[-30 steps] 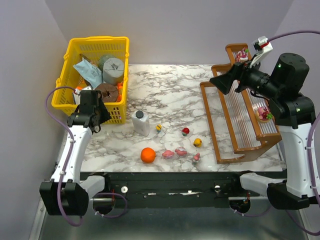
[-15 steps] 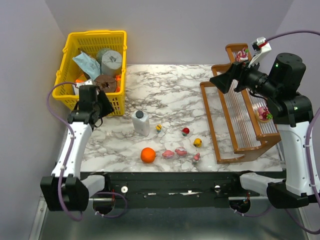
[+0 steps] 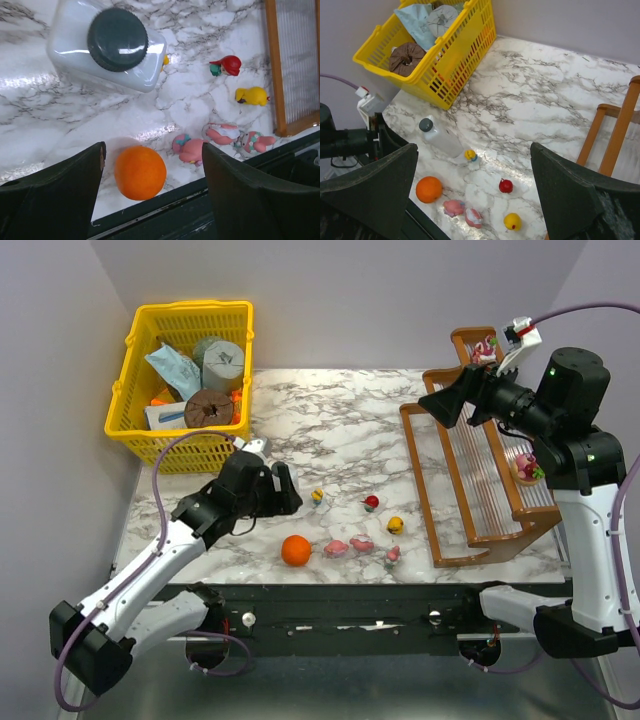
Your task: Place and organize the plastic toys onto the shelf
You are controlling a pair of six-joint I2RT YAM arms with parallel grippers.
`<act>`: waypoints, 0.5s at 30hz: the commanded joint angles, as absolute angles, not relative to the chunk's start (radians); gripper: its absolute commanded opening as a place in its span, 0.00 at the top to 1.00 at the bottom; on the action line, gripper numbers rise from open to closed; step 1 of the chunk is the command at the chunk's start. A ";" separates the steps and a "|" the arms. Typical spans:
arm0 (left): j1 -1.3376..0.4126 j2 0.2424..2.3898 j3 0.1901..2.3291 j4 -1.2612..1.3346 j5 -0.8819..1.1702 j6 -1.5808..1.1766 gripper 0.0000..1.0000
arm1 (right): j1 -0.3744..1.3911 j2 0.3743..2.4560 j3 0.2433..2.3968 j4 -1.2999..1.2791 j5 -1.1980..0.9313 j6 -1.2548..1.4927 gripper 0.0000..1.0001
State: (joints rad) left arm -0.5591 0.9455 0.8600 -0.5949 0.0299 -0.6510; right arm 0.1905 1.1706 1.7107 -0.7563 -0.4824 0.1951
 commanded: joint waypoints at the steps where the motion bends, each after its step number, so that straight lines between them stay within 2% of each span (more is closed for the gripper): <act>1: -0.656 0.977 0.769 -0.479 -0.092 -0.703 0.15 | 0.195 1.146 1.712 -0.781 -0.465 0.219 0.00; 5: -0.701 1.012 0.639 -0.310 -0.190 -0.707 0.19 | 0.195 1.137 1.715 -0.788 -0.453 0.230 0.00; 12: -0.703 1.152 0.571 -0.123 -0.372 -0.781 0.25 | 0.195 1.134 1.697 -0.762 -0.488 0.268 0.00; 15: -0.703 1.199 0.539 0.034 -0.361 -0.781 0.25 | 0.196 1.132 1.655 -0.735 -0.483 0.275 0.00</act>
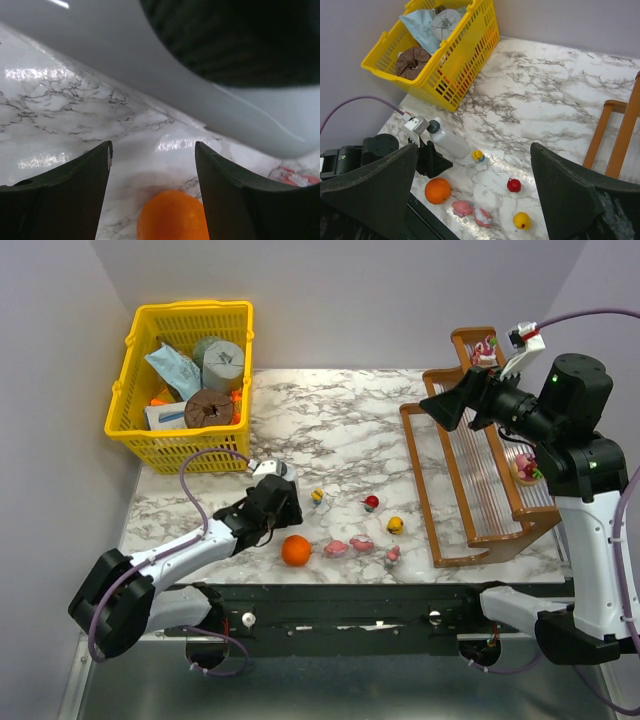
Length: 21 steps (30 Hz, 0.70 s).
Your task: Place and organize the plastic toys onto the shelf
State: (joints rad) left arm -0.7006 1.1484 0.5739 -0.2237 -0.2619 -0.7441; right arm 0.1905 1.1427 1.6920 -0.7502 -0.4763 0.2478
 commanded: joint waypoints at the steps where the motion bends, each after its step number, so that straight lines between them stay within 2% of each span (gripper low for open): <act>1: -0.703 1.210 0.535 0.072 -0.351 -0.778 0.25 | 0.196 1.135 1.651 -0.733 -0.482 0.278 0.00; 5: -0.703 1.265 0.535 0.129 -0.363 -0.779 0.25 | 0.196 1.138 1.637 -0.729 -0.482 0.281 0.00; 9: -0.703 1.301 0.535 0.094 -0.478 -0.842 0.32 | 0.196 1.140 1.634 -0.727 -0.479 0.285 0.00; 13: -0.703 1.325 0.531 0.110 -0.560 -0.864 0.35 | 0.198 1.152 1.651 -0.738 -0.476 0.278 0.00; 21: -0.703 1.439 0.551 0.178 -0.578 -0.887 0.36 | 0.196 1.186 1.707 -0.784 -0.457 0.242 0.00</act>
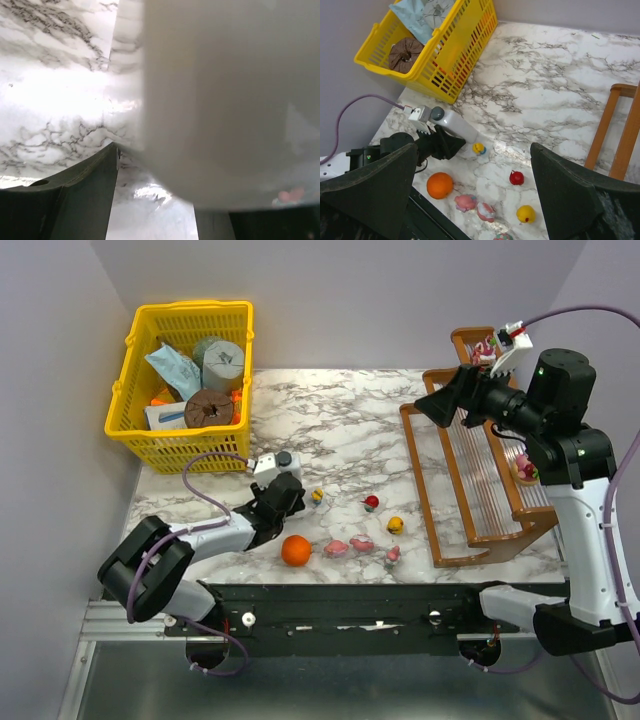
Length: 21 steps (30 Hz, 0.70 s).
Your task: Place and organize the plastic toys onto the shelf
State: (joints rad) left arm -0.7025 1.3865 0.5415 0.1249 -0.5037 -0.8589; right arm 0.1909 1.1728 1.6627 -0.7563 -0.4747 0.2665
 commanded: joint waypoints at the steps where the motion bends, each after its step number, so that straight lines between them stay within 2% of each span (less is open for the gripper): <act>1: -0.703 1.448 0.554 0.176 -0.587 -0.890 0.36 | 0.198 1.192 1.710 -0.785 -0.456 0.239 0.00; 21: -0.627 1.654 0.719 0.291 -0.603 -0.786 0.36 | 0.198 1.216 1.743 -0.815 -0.443 0.190 0.00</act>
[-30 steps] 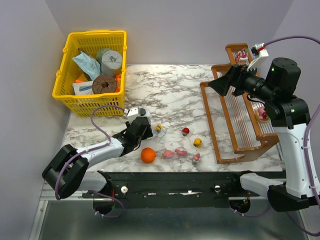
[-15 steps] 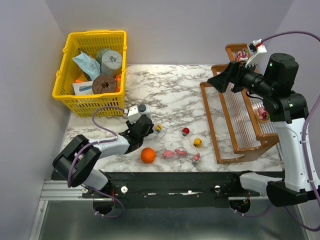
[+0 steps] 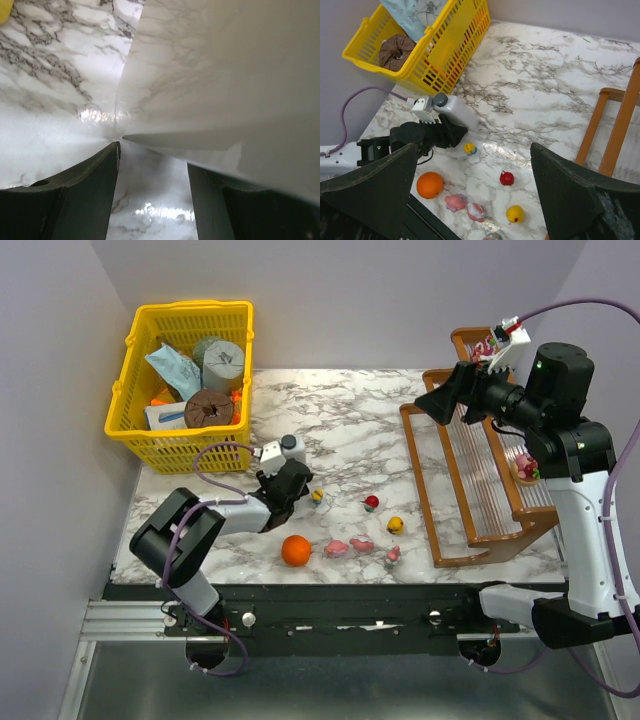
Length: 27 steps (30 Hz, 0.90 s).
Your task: Place and organize the plastic toys onto the shelf
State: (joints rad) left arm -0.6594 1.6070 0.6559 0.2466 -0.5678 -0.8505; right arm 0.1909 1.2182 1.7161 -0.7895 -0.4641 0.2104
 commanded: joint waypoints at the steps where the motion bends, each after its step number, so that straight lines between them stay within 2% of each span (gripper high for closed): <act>1: -0.623 1.670 0.730 0.294 -0.600 -0.775 0.36 | 0.198 1.213 1.741 -0.815 -0.443 0.192 0.00; 27: -0.489 1.882 0.972 0.348 -0.451 -0.581 0.36 | 0.198 1.203 1.710 -0.818 -0.419 0.196 0.00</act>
State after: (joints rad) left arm -0.5217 1.8385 0.9237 0.3363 -0.4763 -0.6178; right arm 0.1909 1.2175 1.7157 -0.8059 -0.4442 0.2047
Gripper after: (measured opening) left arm 0.644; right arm 0.997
